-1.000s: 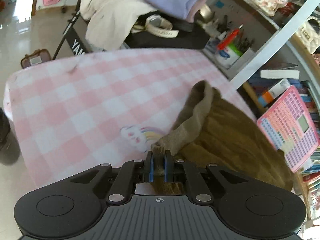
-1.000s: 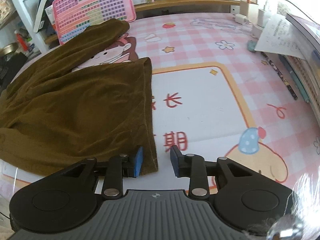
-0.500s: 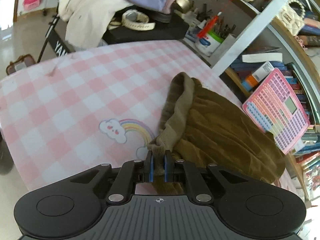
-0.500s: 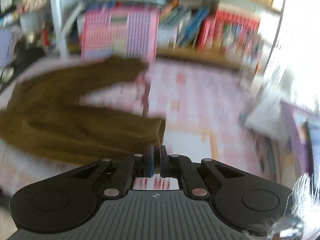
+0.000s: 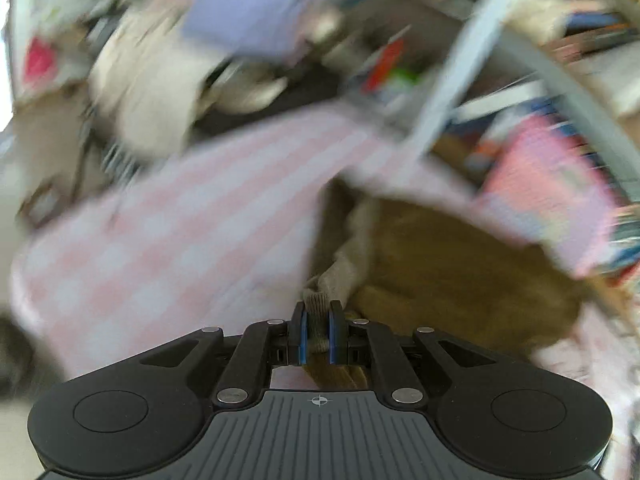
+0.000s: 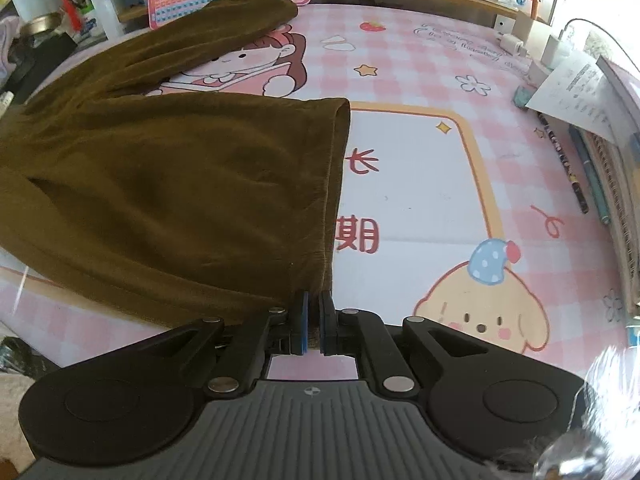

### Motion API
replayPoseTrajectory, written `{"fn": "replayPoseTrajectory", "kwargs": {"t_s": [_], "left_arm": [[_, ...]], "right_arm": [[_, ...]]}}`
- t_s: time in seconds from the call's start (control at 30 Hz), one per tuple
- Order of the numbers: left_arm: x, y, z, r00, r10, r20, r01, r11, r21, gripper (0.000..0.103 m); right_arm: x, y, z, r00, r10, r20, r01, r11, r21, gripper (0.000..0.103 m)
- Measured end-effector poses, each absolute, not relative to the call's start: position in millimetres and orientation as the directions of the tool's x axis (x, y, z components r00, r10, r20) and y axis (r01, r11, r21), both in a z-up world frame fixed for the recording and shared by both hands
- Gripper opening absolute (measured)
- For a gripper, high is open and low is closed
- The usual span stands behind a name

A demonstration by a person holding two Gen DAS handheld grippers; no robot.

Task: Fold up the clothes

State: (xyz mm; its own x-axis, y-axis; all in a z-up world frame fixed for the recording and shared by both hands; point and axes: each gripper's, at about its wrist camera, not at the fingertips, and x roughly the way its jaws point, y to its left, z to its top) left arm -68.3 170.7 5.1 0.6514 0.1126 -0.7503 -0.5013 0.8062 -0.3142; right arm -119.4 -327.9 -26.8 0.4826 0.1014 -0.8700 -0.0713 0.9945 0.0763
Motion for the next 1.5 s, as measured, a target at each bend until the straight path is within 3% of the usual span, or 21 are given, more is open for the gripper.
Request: {"fn": "replayPoseTrajectory", "kwargs": {"t_s": [0.2, 0.3, 0.37, 0.4, 0.47, 0.57, 0.7, 0.77, 1.0, 1.33, 1.5], "left_arm": [[-69.4, 169.9, -15.4, 0.61, 0.152, -0.777, -0.545, 0.793, -0.273, 0.013], [-71.9, 169.1, -16.0, 0.6, 0.172, -0.781, -0.557, 0.791, -0.254, 0.021], [-75.5, 170.0, -14.4, 0.596, 0.192, -0.78, -0.569, 0.786, -0.241, 0.038], [-77.5, 170.5, -12.5, 0.595, 0.202, -0.778, -0.577, 0.781, -0.238, 0.041], [-83.6, 172.2, -8.6, 0.597, 0.22, -0.772, -0.594, 0.768, -0.24, 0.046], [-92.6, 170.8, 0.9, 0.613, 0.238, -0.753, -0.596, 0.765, -0.244, 0.046], [-101.0, 159.1, 18.6, 0.648, 0.248, -0.721, -0.562, 0.794, -0.232, 0.048], [-102.5, 147.4, 27.4, 0.667, 0.243, -0.705, -0.526, 0.823, -0.215, 0.057], [-99.2, 108.9, 42.9, 0.725, 0.163, -0.669, -0.372, 0.911, -0.181, 0.066], [-89.8, 76.9, 32.0, 0.71, 0.014, -0.704, -0.11, 0.99, -0.091, 0.073], [-92.9, 88.7, 21.6, 0.69, -0.065, -0.721, -0.056, 0.988, -0.142, 0.075]], "right_arm": [[-120.7, -327.2, -28.5, 0.493, 0.113, -0.863, -0.082, 0.993, 0.083, 0.007], [-121.0, -329.0, -28.9, 0.499, 0.123, -0.858, -0.09, 0.992, 0.09, 0.007], [-122.6, -330.1, -29.0, 0.503, 0.129, -0.855, -0.096, 0.991, 0.093, 0.007], [-122.8, -330.7, -29.0, 0.505, 0.132, -0.853, -0.096, 0.991, 0.096, 0.007], [-123.4, -332.1, -29.3, 0.51, 0.135, -0.85, -0.093, 0.99, 0.102, 0.01], [-125.2, -336.9, -29.5, 0.515, 0.14, -0.846, -0.075, 0.99, 0.118, 0.023], [-127.4, -343.3, -27.3, 0.53, 0.156, -0.834, -0.064, 0.987, 0.145, 0.024], [-128.5, -345.4, -25.2, 0.542, 0.161, -0.825, -0.061, 0.986, 0.153, 0.025], [-133.5, -341.7, -16.3, 0.577, 0.15, -0.803, -0.046, 0.987, 0.151, 0.028], [-141.4, -289.6, -11.9, 0.586, 0.12, -0.801, -0.012, 0.99, 0.14, 0.037], [-149.3, -251.9, -8.6, 0.588, 0.102, -0.803, -0.027, 0.994, 0.107, 0.048]]}}
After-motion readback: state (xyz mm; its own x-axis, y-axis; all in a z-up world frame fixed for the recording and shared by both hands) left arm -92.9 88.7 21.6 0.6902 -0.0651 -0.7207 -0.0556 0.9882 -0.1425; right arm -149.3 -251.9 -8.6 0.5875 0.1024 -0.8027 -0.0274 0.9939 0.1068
